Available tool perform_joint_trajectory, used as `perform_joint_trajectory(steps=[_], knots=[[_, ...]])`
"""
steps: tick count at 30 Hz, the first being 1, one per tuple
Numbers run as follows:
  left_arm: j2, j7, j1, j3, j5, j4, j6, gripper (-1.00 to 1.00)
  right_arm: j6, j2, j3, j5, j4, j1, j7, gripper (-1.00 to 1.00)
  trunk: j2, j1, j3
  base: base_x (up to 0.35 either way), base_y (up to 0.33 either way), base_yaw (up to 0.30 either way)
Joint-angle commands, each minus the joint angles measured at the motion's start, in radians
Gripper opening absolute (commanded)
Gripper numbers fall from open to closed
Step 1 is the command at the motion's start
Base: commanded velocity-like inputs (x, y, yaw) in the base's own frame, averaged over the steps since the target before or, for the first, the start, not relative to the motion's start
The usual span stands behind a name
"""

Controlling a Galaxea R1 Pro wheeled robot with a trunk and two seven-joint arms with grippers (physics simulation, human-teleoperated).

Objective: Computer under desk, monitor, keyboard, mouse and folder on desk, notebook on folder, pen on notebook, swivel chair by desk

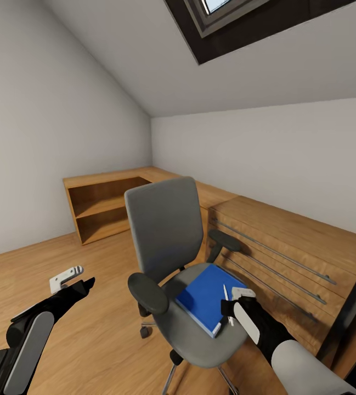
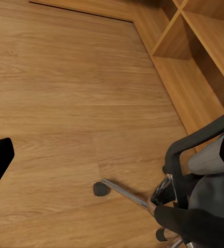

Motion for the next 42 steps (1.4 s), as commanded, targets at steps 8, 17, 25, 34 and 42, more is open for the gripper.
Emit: perform_joint_trajectory(steps=[8,17,25,34,42], knots=[[0.0,0.008,-0.001,-0.001,0.009,0.0,0.004,1.0,0.003,-0.003,0.008,-0.014,-0.012,-0.001,-0.01,-1.0,0.055,-0.031,0.024,0.0,0.0,0.0],[0.0,0.008,-0.001,-0.004,0.008,0.001,0.004,1.0,0.035,-0.028,0.009,-0.015,-0.17,0.002,-0.012,-1.0,0.118,-0.065,0.052,0.0,0.0,0.0],[0.0,0.008,-0.001,-0.006,0.007,0.002,0.004,1.0,0.049,-0.046,0.008,-0.028,-0.317,0.01,-0.016,-1.0,0.174,-0.096,0.077,0.0,0.0,0.0],[0.0,0.008,-0.001,-0.025,0.007,0.012,0.005,1.0,0.12,-0.088,0.003,-0.057,-0.597,0.105,-0.018,-1.0,0.237,-0.13,0.105,-0.186,0.0,0.0],[0.0,0.008,-0.001,-0.064,0.007,0.019,0.005,1.0,0.144,-0.116,-0.001,-0.133,-0.743,0.15,-0.018,-1.0,0.293,-0.161,0.13,-0.307,0.0,0.0]])
